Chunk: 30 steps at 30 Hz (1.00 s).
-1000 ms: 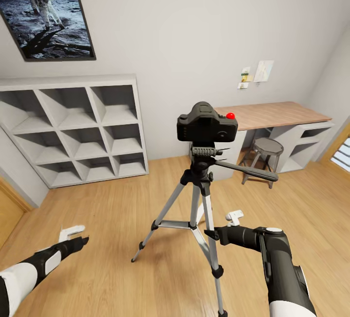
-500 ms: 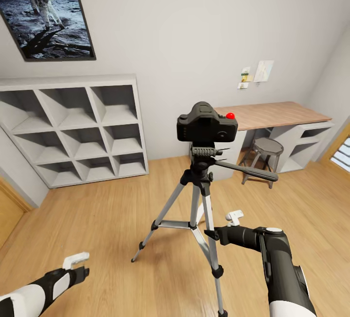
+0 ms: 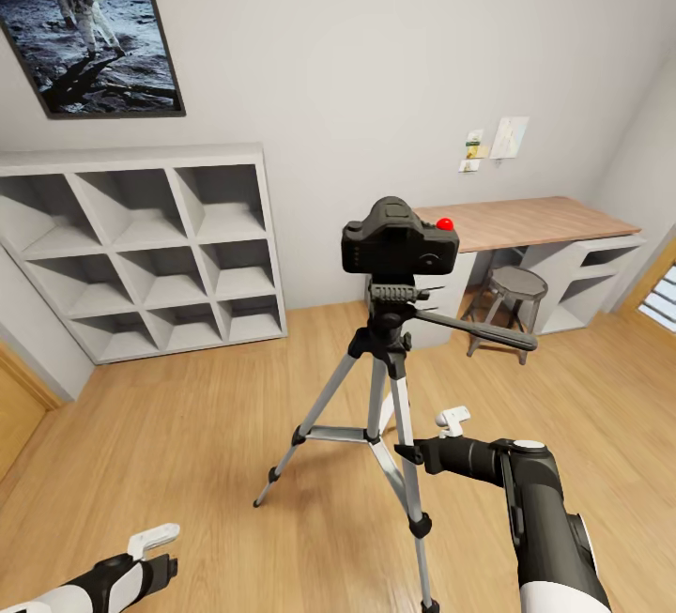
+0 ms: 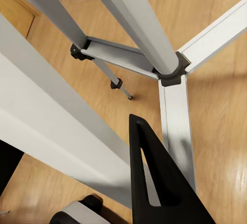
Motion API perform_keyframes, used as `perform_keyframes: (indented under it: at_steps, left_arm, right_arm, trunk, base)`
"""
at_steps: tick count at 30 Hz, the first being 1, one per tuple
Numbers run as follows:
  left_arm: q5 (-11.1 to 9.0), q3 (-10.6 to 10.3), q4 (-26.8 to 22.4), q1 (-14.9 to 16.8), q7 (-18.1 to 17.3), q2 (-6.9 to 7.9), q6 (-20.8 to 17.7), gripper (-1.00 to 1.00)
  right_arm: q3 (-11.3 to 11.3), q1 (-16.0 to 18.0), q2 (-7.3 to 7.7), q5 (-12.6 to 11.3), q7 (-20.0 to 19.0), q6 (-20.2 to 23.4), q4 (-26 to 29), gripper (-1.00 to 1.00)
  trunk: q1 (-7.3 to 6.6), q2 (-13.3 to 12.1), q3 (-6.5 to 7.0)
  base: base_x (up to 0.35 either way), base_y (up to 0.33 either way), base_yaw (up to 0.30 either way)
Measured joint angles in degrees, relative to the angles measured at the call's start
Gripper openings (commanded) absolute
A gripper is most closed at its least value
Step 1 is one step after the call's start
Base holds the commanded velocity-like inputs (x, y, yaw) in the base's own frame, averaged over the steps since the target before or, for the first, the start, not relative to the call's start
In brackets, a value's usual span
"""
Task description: Attach the digital camera to the camera tripod in the bedroom.
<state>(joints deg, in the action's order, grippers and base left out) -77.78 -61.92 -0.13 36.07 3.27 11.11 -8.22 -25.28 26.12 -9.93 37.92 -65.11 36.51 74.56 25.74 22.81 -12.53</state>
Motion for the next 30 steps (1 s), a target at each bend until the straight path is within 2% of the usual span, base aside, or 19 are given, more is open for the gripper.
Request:
perform_keyframes:
  at_steps: [1,2,3,6,9,18,21,22,30]
  left_arm:
    - [0.00,0.00,0.00,0.00,0.01,-0.01,0.00,1.00]
    - [-0.95,0.01,-0.08,-0.43,-0.15,-1.00,0.56,1.00]
    - [-1.33,0.02,-0.06,-0.56,-0.15,-1.47,1.30,1.00]
    - [-1.93,0.13,-0.01,-0.75,0.20,-2.19,5.03,1.00]
    - [-1.96,0.11,-0.01,-0.77,0.26,-2.35,5.70,1.00]
    - [-1.97,0.00,-0.01,-0.79,0.32,-3.11,6.20,1.00]
    - [-1.93,-0.03,-0.08,-0.79,0.32,-3.57,6.18,1.00]
    - [-1.97,-0.01,-0.09,-0.78,0.34,-4.19,6.17,1.00]
    - [-1.97,0.00,-0.09,-0.79,0.40,-4.50,6.20,1.00]
  right_arm:
    - [-0.01,0.00,0.00,-0.01,0.01,0.01,0.00,-1.00]
    - [-0.05,0.00,0.00,-0.06,0.05,0.09,0.00,1.00]
    - [-0.02,-0.01,0.00,0.80,2.68,-0.55,-0.02,1.00]
    - [0.00,-0.01,0.00,0.82,2.83,-0.64,-0.02,1.00]
    - [-0.02,-0.01,0.00,0.80,2.88,-0.66,-0.02,1.00]
    - [0.04,-0.01,0.07,0.82,3.18,-0.75,0.04,1.00]
    - [-0.60,-0.01,0.23,0.81,3.21,-0.56,0.22,1.00]
    - [-0.71,0.00,0.30,0.81,3.21,-0.09,0.24,1.00]
    - [-0.75,-0.01,0.40,0.80,3.19,-0.25,0.25,1.00]
  trunk:
    - [0.00,0.00,0.00]
    - [0.00,0.00,-0.01]
    - [0.01,-0.01,-0.01]
    - [0.01,-0.01,-0.01]
    - [0.01,-0.01,-0.01]
    - [0.01,-0.01,-0.01]
    - [0.01,-0.01,-0.01]
    - [0.02,-0.01,-0.02]
    - [0.03,-0.01,-0.01]
  base:
    - [0.000,0.000,0.000]
    - [0.000,0.000,0.000]
    - [0.000,0.000,0.000]
    - [0.000,0.000,0.000]
    - [0.000,0.000,0.000]
    - [0.000,0.000,0.000]
    - [-0.022,0.000,0.000]
    - [-0.102,0.000,0.000]
    - [-0.225,0.000,0.000]
